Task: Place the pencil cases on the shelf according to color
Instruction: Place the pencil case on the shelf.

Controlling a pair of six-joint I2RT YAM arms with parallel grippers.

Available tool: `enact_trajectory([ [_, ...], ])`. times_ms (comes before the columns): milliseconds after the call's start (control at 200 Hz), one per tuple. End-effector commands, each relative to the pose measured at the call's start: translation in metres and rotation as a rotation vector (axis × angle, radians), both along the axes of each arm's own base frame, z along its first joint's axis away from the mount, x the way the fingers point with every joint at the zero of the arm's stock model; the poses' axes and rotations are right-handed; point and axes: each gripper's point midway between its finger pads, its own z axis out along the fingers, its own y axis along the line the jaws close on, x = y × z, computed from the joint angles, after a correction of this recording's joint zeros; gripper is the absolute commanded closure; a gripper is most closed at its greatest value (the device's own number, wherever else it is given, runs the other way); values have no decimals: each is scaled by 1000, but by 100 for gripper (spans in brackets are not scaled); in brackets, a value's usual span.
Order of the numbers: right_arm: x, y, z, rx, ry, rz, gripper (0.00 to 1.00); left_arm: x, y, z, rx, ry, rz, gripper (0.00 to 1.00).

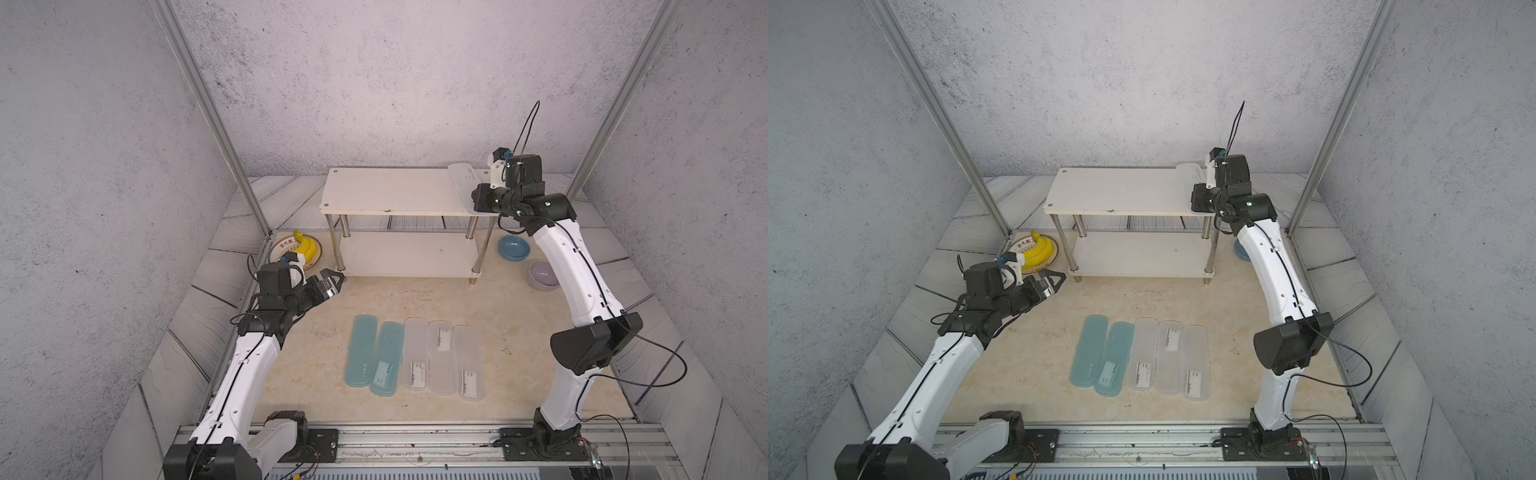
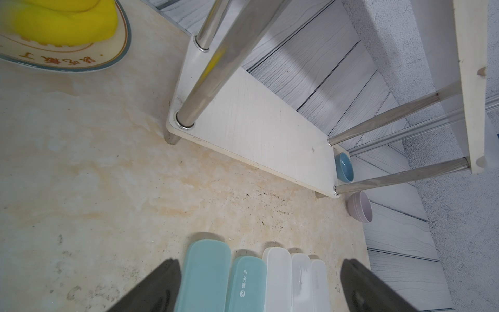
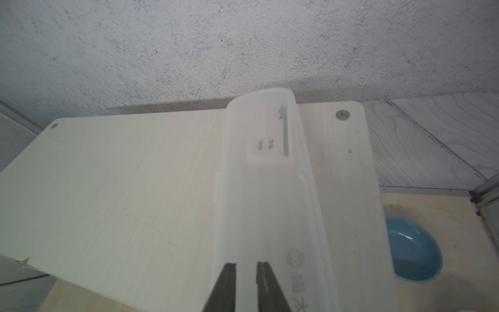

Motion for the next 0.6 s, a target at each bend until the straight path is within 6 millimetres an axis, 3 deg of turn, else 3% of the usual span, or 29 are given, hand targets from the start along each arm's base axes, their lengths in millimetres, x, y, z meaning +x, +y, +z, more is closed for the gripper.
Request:
enact_trajectory([
  [0,-10,-5,38,3,-61,-7,47,-4,0,1,23,-10,-10,1],
  [90,-25,-9,67,28,-106,-8,26,-5,3,1,47,-14,-5,1],
  [220,-55,-21,76,43,-91,-33,21,-7,6,-2,79,-13,0,1],
  [385,-108,-36,34,30,44,-42,19,-12,6,-9,77,4,2,1],
  [596,-193,-49,-44,81,229,-31,19,-25,-1,-12,91,17,-64,1],
])
